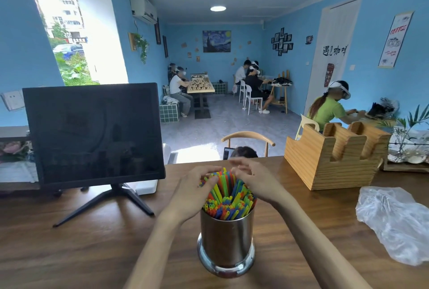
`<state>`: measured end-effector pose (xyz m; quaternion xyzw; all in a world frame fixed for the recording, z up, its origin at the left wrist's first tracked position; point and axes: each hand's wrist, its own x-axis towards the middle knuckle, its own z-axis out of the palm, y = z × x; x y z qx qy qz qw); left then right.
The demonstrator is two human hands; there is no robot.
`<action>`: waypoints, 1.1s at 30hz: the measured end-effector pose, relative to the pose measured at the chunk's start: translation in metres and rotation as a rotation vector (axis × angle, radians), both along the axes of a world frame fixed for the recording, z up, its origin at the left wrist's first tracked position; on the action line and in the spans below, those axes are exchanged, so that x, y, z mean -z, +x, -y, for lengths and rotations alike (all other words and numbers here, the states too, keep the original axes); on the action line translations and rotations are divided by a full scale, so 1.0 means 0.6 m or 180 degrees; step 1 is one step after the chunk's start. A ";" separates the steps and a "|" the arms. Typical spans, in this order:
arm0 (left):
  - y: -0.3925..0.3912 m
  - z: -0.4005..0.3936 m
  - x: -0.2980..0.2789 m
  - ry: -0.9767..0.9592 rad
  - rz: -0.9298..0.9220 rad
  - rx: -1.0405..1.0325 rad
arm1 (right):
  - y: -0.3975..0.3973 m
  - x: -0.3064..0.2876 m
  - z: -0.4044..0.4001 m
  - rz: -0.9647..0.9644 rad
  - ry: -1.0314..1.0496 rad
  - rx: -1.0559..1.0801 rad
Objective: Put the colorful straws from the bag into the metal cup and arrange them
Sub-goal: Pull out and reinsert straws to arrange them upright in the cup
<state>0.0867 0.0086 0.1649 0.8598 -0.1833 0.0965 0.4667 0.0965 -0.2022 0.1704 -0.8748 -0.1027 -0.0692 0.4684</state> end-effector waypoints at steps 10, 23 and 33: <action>0.020 0.011 -0.015 -0.0168 -0.0178 -0.0202 | 0.012 0.002 0.001 -0.0406 0.0574 0.0046; 0.048 0.018 -0.027 0.0316 -0.0538 0.0047 | 0.033 -0.014 0.007 -0.0518 0.0432 0.0073; 0.032 0.039 -0.064 0.0068 -0.0197 0.0037 | 0.011 -0.077 -0.009 0.0763 0.0014 0.0117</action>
